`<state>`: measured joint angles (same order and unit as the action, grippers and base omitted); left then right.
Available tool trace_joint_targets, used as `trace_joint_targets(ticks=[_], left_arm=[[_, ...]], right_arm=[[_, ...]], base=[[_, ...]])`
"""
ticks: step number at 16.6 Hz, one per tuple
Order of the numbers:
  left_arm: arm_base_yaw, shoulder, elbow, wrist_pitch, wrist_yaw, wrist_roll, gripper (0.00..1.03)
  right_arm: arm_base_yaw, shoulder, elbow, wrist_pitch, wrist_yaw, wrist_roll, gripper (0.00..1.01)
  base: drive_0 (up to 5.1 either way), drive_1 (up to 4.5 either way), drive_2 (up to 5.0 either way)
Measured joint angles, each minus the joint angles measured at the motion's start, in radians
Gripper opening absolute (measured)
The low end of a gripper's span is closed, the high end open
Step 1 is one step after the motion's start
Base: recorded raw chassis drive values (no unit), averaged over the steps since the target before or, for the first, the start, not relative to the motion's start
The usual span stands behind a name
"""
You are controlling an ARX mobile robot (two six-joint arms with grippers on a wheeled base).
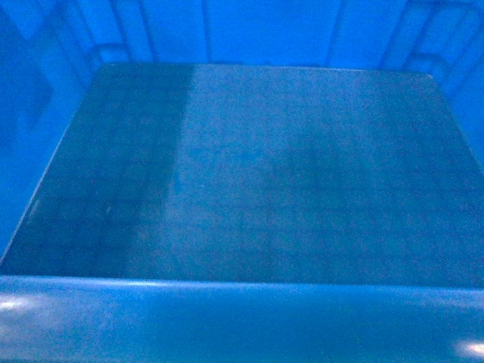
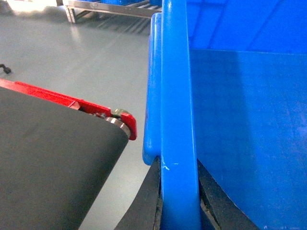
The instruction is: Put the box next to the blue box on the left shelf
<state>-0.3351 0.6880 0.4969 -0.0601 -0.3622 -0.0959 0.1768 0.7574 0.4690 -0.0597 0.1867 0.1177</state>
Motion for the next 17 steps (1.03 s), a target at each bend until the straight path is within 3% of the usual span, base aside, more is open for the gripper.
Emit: trace_joint_targets(ticks=[17], left_arm=[[0.0, 0.0, 0.0, 0.0, 0.0, 0.001, 0.08]], right_arm=[[0.0, 0.0, 0.0, 0.0, 0.0, 0.0, 0.09]], base=[[-1.6, -1.62, -1.6]])
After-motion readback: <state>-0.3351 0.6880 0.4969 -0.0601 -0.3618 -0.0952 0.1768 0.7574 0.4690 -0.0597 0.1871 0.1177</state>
